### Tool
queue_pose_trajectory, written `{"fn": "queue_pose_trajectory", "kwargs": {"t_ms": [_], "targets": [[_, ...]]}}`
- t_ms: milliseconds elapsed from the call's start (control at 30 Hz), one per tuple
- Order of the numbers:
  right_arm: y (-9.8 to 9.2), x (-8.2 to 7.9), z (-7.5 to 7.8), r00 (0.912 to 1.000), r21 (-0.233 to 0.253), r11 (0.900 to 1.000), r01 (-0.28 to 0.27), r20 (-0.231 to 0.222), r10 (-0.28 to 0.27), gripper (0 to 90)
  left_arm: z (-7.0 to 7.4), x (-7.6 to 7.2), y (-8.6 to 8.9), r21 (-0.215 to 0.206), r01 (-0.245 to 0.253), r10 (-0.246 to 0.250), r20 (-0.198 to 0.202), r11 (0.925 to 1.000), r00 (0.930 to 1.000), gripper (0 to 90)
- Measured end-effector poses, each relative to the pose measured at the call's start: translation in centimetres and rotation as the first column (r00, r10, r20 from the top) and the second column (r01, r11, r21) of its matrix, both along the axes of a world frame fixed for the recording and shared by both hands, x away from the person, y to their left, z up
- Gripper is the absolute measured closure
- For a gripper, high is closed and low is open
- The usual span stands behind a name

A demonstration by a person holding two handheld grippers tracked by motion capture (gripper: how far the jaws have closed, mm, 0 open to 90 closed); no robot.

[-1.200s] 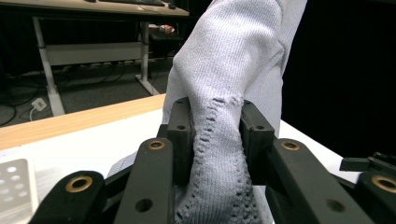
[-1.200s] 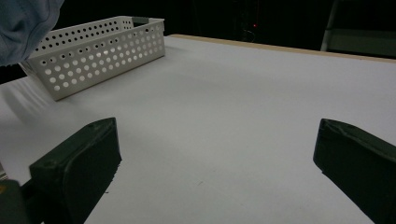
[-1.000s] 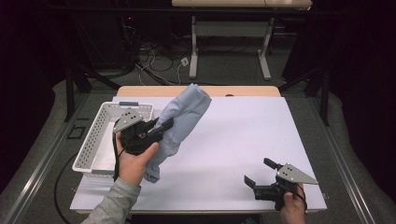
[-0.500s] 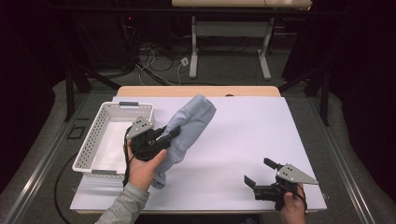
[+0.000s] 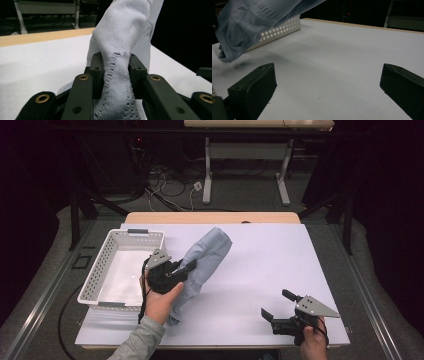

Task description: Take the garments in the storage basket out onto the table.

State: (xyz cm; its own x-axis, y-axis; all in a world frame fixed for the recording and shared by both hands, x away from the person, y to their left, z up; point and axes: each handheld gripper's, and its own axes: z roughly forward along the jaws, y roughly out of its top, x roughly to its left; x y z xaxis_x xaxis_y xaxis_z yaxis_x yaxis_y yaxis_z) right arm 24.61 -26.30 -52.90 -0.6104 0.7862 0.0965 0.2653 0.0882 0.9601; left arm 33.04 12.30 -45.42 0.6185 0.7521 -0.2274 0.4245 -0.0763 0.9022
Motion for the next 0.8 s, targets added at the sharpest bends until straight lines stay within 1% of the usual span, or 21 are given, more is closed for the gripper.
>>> {"fn": "queue_pose_trajectory", "kwargs": {"t_ms": [167, 233, 300, 333, 433, 500, 567, 733, 767, 800], "targets": [[0.0, 0.0, 0.0, 1.0, -0.002, 1.0, 0.0, -0.002, 0.0, 0.4, -1.0, 0.4, -0.6, 0.015, 0.003, -0.003, -0.031, 0.9999, 0.9995, 70.4], [0.0, 0.0, 0.0, 1.0, -0.002, 1.0, 0.001, -0.002, -0.001, 0.4, -1.3, 0.6, -0.9, 0.024, 0.004, -0.003, -0.036, 0.9997, 0.9994, 70.4], [0.0, 0.0, 0.0, 1.0, 0.001, 1.0, -0.001, 0.001, 0.001, 0.5, -1.7, 0.7, -1.1, 0.027, 0.0, 0.001, -0.052, 0.9996, 0.9986, 70.4], [0.0, 0.0, 0.0, 1.0, 0.001, 1.0, -0.001, 0.001, 0.001, 0.4, -1.9, 0.9, -1.2, 0.033, 0.002, 0.0, -0.051, 0.9995, 0.9987, 70.4], [0.0, 0.0, 0.0, 1.0, -0.001, 1.0, 0.0, -0.001, 0.0, 0.4, -2.3, 1.2, -1.4, 0.047, 0.002, 0.002, -0.069, 0.9989, 0.9976, 70.3], [-0.1, 0.0, 0.0, 1.0, -0.003, 1.0, -0.002, -0.003, 0.002, 0.5, -2.6, 1.5, -1.7, 0.049, -0.001, 0.005, -0.07, 0.9988, 0.9975, 70.3], [-0.1, 0.0, 0.0, 1.0, -0.002, 1.0, -0.001, -0.002, 0.001, 0.4, -2.9, 1.7, -1.9, 0.053, 0.001, 0.003, -0.084, 0.9986, 0.9964, 70.2], [-0.1, 0.0, 0.0, 1.0, -0.005, 1.0, -0.003, -0.004, 0.003, 0.4, -3.8, 2.3, -2.6, 0.077, 0.008, 0.0, -0.099, 0.997, 0.9951, 69.8], [-0.1, 0.0, 0.0, 1.0, -0.005, 1.0, -0.004, -0.005, 0.004, 0.4, -4.1, 2.4, -2.8, 0.078, 0.006, 0.003, -0.11, 0.9969, 0.9939, 69.7], [-0.2, 0.0, 0.0, 1.0, -0.004, 1.0, -0.004, -0.005, 0.004, 0.4, -4.2, 2.5, -2.9, 0.081, 0.004, 0.005, -0.105, 0.9967, 0.9945, 69.7]]}}
